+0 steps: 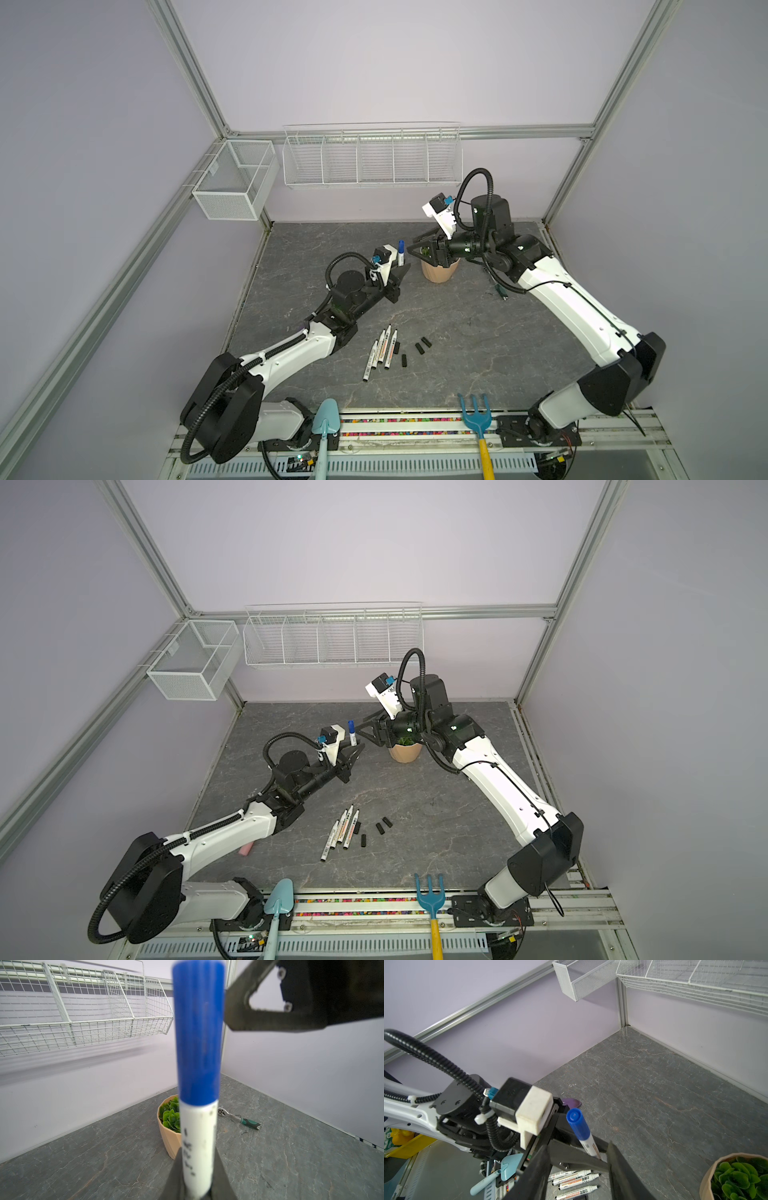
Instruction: Insert the pens into the pen caps
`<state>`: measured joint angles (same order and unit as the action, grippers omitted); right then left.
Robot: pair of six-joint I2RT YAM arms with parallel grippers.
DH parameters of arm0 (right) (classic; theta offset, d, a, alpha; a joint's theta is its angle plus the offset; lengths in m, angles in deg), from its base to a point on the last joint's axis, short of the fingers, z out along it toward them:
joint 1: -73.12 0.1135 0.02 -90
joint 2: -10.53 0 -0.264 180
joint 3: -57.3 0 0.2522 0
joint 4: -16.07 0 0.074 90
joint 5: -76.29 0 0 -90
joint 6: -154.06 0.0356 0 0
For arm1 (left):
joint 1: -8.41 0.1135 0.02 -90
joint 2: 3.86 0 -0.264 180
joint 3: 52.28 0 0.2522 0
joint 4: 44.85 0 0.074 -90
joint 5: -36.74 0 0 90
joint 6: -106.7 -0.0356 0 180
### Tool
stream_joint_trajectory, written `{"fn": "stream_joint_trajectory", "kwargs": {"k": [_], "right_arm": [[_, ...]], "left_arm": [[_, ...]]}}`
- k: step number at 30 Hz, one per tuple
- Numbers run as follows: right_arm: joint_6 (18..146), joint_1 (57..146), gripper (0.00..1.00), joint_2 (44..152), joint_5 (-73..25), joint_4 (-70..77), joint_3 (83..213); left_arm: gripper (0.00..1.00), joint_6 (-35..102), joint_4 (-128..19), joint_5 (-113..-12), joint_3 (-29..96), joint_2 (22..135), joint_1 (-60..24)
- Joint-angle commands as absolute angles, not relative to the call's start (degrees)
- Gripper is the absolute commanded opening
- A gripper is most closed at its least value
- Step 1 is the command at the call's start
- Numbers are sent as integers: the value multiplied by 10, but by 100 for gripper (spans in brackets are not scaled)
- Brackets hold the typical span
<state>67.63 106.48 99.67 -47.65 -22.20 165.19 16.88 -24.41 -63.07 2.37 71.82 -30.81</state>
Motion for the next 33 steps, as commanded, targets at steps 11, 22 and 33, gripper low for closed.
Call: {"fn": "stream_joint_trajectory", "kwargs": {"k": [11,22,33], "right_arm": [[697,1085,40,1057,-454,-204,1696],[731,1080,9,1062,-458,-206,1648],[793,1027,7,1128,-536,-286,1644]], "left_arm": [[0,177,-228,-641,18,727,-316],[0,201,-208,-641,30,715,-316],[0,236,-125,-650,75,702,-315]]}}
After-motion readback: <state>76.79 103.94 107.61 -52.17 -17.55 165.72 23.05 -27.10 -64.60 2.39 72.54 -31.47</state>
